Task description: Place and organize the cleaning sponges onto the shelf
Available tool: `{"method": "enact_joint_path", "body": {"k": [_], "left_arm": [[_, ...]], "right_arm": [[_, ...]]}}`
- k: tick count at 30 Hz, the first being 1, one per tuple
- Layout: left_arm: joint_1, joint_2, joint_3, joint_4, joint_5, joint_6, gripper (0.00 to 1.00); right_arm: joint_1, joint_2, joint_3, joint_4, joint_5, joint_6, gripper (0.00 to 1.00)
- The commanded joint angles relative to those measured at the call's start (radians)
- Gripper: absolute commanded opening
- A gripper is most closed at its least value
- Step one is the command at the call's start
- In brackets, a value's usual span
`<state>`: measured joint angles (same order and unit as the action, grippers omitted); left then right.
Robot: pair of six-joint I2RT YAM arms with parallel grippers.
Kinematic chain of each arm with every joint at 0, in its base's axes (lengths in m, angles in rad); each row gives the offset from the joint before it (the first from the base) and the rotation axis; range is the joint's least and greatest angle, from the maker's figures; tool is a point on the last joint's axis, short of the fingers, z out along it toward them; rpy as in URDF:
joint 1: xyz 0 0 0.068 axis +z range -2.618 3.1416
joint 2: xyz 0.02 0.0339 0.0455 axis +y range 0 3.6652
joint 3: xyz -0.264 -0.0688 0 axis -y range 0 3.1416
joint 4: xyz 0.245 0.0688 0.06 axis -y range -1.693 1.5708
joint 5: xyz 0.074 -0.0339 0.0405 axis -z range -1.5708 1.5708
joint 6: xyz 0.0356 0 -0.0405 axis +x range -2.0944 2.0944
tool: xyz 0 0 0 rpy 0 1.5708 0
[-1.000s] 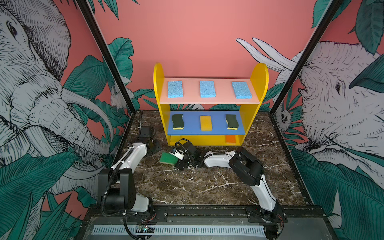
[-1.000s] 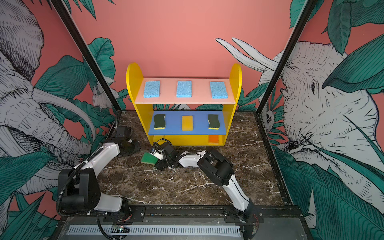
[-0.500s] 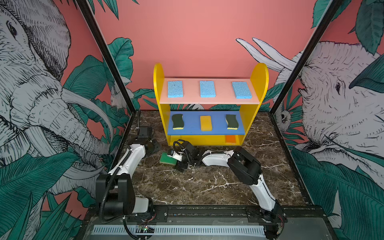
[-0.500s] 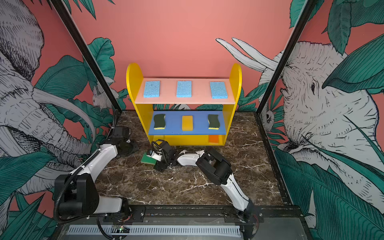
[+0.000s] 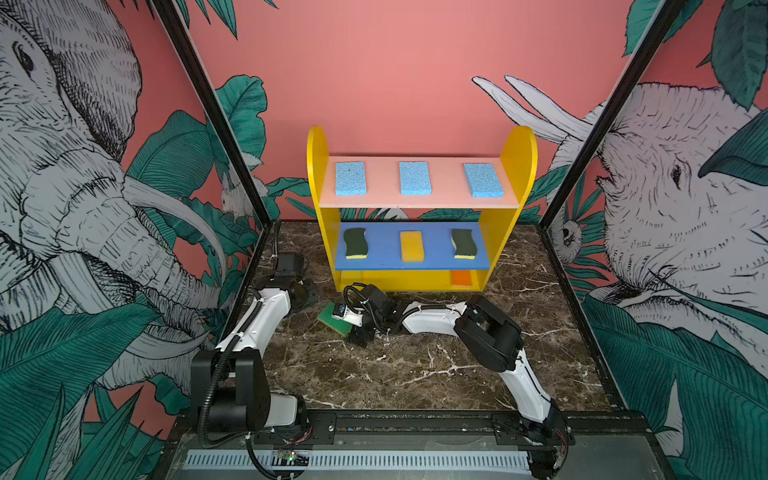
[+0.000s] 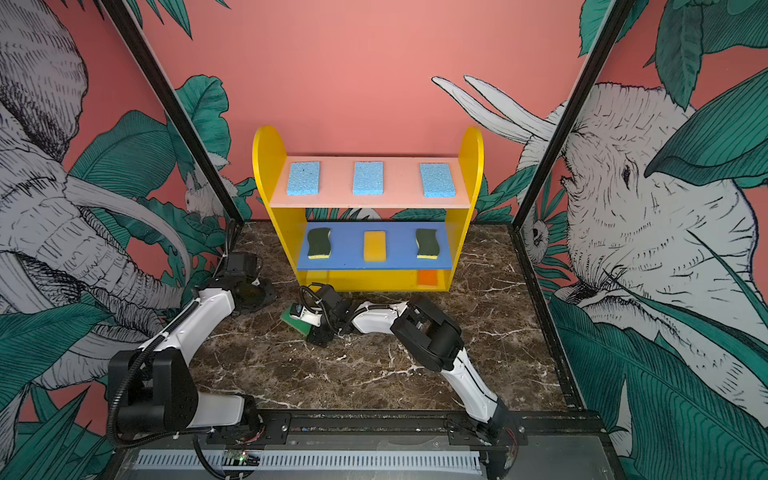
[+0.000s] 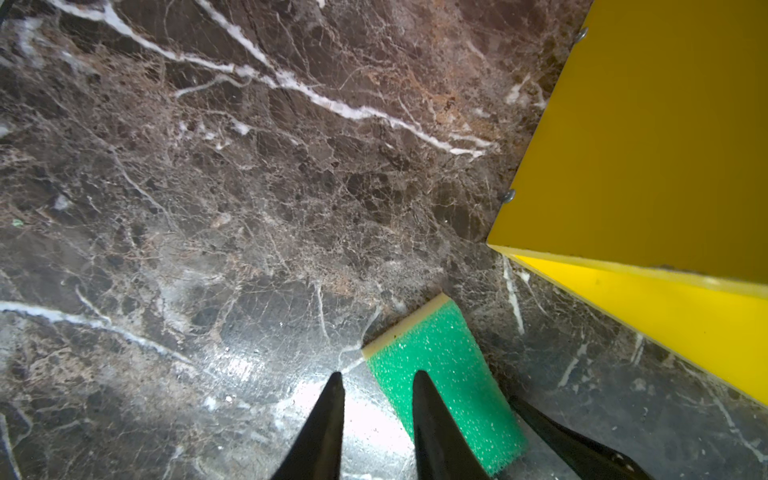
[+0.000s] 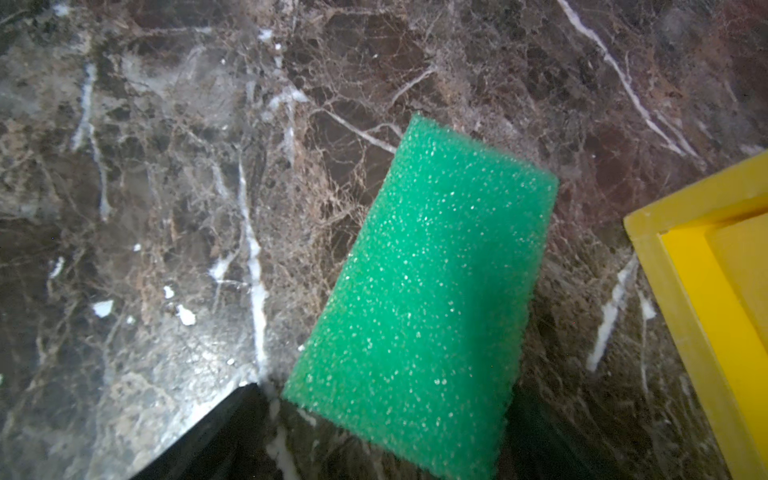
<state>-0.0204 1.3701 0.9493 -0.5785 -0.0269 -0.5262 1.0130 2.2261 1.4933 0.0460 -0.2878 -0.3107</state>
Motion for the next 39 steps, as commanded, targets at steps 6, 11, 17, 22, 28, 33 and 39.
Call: {"method": "enact_joint_path", "body": {"k": [6,11,17,22,28,33,39], "left_arm": [[0.016,-0.046,-0.004,-0.035,-0.011,0.012,0.31],[0.029,-0.058,-0.010,-0.041,-0.007,0.021,0.30],[0.039,-0.073,-0.023,-0.039,0.004,0.025,0.30],[0.042,-0.099,-0.024,-0.045,0.002,0.027,0.30],[0.043,-0.121,-0.035,-0.030,0.028,0.022,0.30],[0.043,-0.131,-0.035,-0.025,0.030,0.036,0.31],[0.044,-0.132,-0.034,-0.021,0.032,0.049,0.31]], "right_arm": [[0.011,0.052,0.045,0.057,0.084,0.136,0.93],[0.013,0.070,0.063,0.043,0.097,0.142,0.89],[0.019,0.052,0.043,0.065,0.130,0.166,0.65],[0.021,-0.053,-0.091,0.183,0.286,0.248,0.56],[0.014,-0.184,-0.243,0.246,0.550,0.401,0.53],[-0.009,-0.291,-0.370,0.269,0.734,0.528,0.52],[-0.052,-0.342,-0.438,0.243,0.830,0.636,0.52]]}}
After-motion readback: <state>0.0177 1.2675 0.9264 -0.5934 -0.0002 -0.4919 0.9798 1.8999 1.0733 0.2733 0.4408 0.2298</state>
